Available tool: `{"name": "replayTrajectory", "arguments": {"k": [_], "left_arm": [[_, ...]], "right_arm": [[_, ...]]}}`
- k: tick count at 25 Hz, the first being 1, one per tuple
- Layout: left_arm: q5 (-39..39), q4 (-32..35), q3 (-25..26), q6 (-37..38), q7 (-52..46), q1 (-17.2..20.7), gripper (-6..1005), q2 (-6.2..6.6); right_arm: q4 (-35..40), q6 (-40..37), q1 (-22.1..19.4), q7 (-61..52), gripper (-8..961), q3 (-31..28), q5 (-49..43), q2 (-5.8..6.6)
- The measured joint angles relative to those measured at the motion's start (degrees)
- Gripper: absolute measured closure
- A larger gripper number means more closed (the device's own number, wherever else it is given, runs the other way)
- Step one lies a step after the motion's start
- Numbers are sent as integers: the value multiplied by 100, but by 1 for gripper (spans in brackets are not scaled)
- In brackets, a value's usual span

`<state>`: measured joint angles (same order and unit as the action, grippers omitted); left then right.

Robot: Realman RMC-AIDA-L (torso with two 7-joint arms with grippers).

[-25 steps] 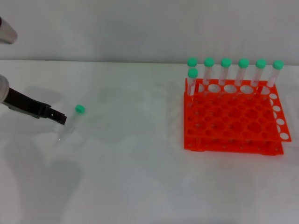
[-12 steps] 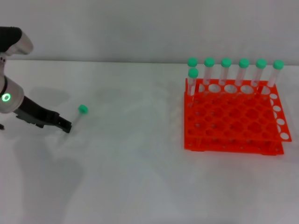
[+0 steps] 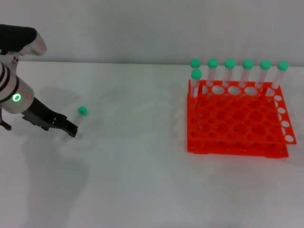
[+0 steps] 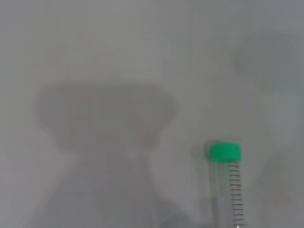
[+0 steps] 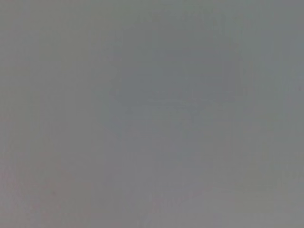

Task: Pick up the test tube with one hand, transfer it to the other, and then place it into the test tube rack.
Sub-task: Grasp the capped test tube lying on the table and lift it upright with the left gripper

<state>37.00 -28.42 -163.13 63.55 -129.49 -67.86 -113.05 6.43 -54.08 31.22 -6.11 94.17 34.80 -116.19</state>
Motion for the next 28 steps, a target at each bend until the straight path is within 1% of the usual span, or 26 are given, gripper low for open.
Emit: {"name": "replayTrajectory", "arguments": {"k": [8,12,19,24,28], "left_arm": [[37,154,0,-67,-35,-31,142,-11],[175,249,0,-76,-86,-33,142,-16],[214,275,0,-154,-118,-35,143,-54],[214,328,1,-160,-124,-42,335,-60],[219,345,0,-160,-127,-43,468,-60]], "right_arm": [[-20,-24,-2,9,88,-6,0,8],[-20,-31,-2,13,88,-5,0,10],[-20,-33,-2,25,89,-4,0,18],[-14,-33,-2,33,89,-4,0,22],[-14,-39,-2,39,89,-4,0,26]]}}
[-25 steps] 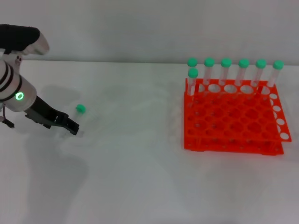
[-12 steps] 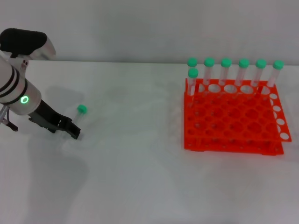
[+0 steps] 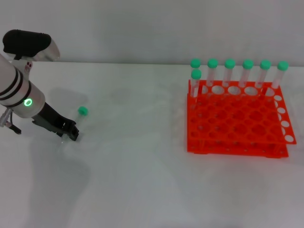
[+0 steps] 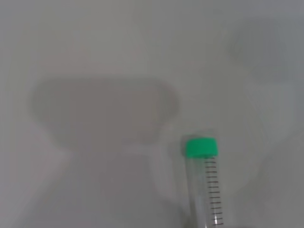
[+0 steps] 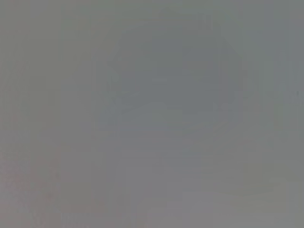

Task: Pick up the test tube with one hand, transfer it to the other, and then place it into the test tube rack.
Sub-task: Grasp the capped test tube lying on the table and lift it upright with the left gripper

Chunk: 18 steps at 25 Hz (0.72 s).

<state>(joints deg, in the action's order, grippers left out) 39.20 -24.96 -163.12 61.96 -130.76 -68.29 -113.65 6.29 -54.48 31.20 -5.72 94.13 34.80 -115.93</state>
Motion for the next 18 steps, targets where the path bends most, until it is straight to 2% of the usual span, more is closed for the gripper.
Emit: {"name": "replayTrajectory", "arguments": {"k": [7,18], "left_arm": [[7,0,0,18,-8,0,631,1],[11,17,-1,10,-64,8,678,-34]], "right_arm": [[-4,-10,0,1,88,0,0,12],[-2,-11,0,1,88,0,0,19]]}}
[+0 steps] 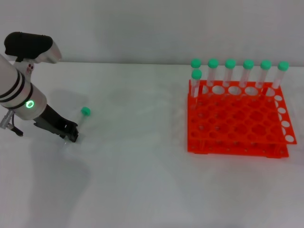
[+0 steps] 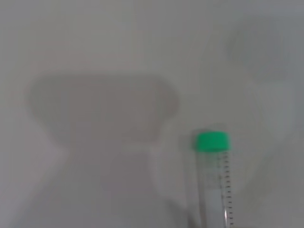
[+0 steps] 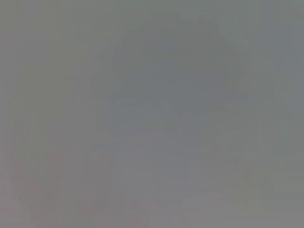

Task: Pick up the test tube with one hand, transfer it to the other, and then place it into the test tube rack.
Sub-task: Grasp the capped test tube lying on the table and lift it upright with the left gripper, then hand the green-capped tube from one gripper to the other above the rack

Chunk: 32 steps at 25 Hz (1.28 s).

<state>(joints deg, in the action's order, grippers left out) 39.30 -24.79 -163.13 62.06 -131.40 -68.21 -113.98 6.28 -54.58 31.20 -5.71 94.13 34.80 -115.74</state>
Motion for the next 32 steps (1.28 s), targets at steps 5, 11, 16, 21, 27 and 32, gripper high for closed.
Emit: {"name": "replayTrajectory", "arguments": {"k": [5,11,16,21,27,32], "left_arm": [[2,31,1,5,1,-9,725,-1],[-4,69,3,8,19,6,789,3],[-9,110,1,-26,59,21,793,12],[-511,127,-2,-182,557,-45,794,19],[-1462,137,1,-743,1487,-184,795,-63],[-2946,140,1,-1147,2651,-88,796,-122]], "right_arm": [[-1,0,0,0,88,0,0,-1],[4,0,0,0,88,0,0,-1],[16,0,0,0,89,0,0,-8],[24,1,0,0,89,0,0,-16],[30,0,-26,-27,89,0,1,-25],[35,6,-39,-39,88,0,1,-35]]}}
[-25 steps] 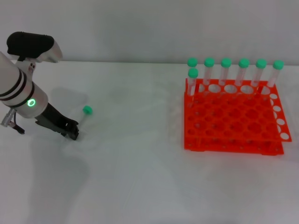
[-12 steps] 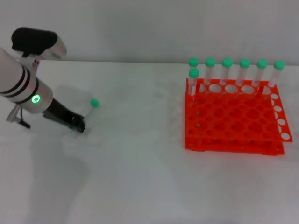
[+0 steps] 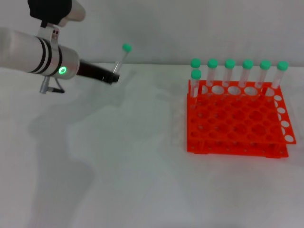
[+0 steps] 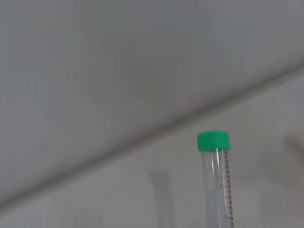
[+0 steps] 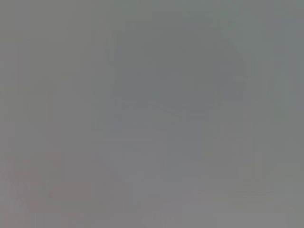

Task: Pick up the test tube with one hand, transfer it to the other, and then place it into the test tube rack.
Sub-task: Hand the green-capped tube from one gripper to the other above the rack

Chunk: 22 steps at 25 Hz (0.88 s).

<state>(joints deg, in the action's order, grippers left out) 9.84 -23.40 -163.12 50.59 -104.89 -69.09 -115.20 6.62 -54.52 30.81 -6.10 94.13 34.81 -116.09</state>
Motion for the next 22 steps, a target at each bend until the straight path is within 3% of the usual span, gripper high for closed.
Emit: {"name": "replayTrajectory", "arguments": {"k": [4,8,10,12,17,22], "left_arm": [[-1659,4,3,17,1162,212,796,-39],[-4168,123,8,572,3145,812,795,-146],[-5353,420,9,1115,4073,1226,795,-137],[-5971,734,8,1627,4640,1532,795,-76],[-6359,923,9,2823,5062,1974,795,-53],[-6214,963,8,4107,4645,2209,794,-15]], "right_arm": [[0,14,8,-5,88,0,0,-1],[7,6,7,-3,88,2,0,5],[5,5,5,0,89,4,-1,12],[-8,-2,-5,-2,90,2,-1,17],[-27,-12,-15,22,94,0,-6,29],[-27,-14,-14,32,97,8,-22,31]]}}
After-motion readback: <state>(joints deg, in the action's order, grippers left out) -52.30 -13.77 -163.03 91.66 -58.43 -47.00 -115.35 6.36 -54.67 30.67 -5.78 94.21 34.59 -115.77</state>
